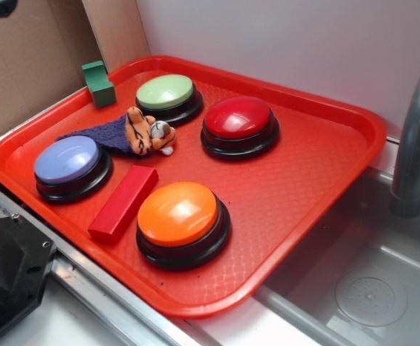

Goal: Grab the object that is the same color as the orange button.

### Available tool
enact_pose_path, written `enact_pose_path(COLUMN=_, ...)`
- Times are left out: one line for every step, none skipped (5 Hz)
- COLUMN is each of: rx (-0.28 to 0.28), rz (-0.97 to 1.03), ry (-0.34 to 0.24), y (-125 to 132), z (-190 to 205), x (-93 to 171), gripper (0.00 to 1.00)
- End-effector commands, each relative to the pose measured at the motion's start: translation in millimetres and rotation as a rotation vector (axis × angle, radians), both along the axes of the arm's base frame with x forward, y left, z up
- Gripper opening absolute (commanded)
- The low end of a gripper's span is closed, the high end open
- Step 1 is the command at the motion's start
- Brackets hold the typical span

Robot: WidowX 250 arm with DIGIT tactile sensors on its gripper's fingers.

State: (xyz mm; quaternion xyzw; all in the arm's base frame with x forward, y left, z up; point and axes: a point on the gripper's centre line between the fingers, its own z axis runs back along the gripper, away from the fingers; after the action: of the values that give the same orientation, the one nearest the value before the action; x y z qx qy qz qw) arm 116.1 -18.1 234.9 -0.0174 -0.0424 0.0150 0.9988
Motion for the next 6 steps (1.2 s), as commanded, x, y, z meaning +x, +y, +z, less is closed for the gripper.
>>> enact_pose_path(rx=0.000, rz=0.000, ry=0.000, y=0.0, z=0.0, x=0.0, gripper=1.00)
enact_pose_path(rx=-0.046, rz=-0.107, ry=0.006, y=-2.7, z=-10.4, x=12.8, gripper=1.00)
enact_pose_path(rx=-0.021, rz=-0.042, ry=-0.029, y=5.6, z=-32.5, x=29.9, gripper=1.00)
enact_pose_path(rx=0.065, rz=0.057, ry=-0.069, y=11.3, z=-66.6, x=57.4, gripper=1.00)
enact_pose_path(rx=0.088, rz=0.128, ry=-0.118, y=15.7, z=-90.7, x=75.2, gripper=1.00)
enact_pose_path(rx=0.134, rz=0.148, ry=-0.122, y=17.1, z=-125.4, x=93.6, gripper=1.00)
